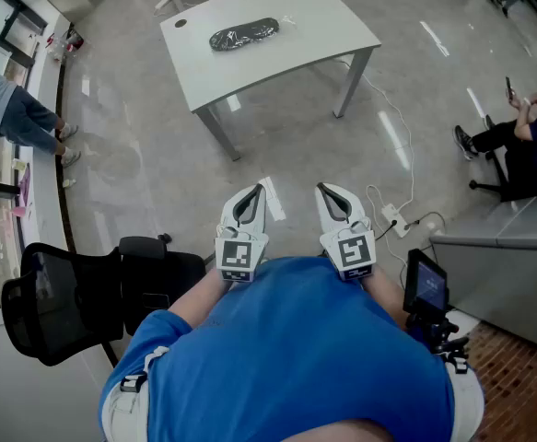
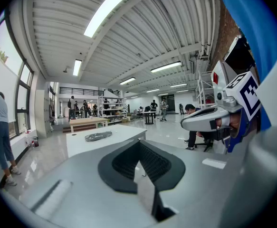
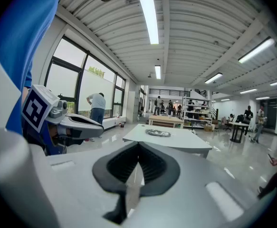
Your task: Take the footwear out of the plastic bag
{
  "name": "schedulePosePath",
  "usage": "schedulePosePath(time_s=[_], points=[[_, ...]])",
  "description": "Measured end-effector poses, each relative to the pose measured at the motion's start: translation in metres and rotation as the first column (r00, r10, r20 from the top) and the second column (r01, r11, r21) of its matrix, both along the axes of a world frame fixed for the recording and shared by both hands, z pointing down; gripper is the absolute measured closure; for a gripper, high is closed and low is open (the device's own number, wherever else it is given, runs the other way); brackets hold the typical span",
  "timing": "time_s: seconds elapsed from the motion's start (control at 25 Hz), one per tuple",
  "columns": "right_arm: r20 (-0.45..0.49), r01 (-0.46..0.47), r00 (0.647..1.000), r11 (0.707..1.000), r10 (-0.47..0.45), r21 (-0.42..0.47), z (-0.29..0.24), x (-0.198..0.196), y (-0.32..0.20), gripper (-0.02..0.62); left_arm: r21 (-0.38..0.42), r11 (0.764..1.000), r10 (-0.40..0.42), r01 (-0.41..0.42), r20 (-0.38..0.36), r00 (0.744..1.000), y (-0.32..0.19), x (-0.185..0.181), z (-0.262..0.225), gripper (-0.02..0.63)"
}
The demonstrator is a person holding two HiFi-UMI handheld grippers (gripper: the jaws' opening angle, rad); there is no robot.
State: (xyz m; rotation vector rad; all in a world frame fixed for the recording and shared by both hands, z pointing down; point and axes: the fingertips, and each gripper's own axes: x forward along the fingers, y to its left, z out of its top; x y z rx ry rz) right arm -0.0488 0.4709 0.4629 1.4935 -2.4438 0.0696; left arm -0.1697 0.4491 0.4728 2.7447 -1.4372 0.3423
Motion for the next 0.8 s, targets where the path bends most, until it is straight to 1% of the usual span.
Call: schedulePosePath(time_s=[0.28, 0.52, 0.64, 0.8], points=[[0.018, 0.055, 0.998, 0.998, -0.054, -0.012, -0.007, 0.069, -0.032, 0.592, -0.001, 0.999, -0.039, 0.039, 0.004, 0.999, -0.027, 0.077, -0.011, 0.6], [0.036, 0.137, 0.99, 0.99, -0.136, -0.02, -0.012, 0.122, -0.06, 0.592, -0.014, 0.994, -0.113, 0.113, -0.004, 0.994, -0.05, 0.137, -0.015, 0.598], [0.042, 0.172, 0.984, 0.985, -0.171, -0.016, -0.012, 0.138, -0.073, 0.592, -0.017, 0.989, -0.146, 0.146, -0.008, 0.989, -0.061, 0.159, -0.014, 0.6], [0.048, 0.207, 0.977, 0.978, -0.206, -0.018, -0.01, 0.143, -0.086, 0.592, -0.01, 0.985, -0.171, 0.171, -0.004, 0.985, -0.071, 0.168, -0.014, 0.598]])
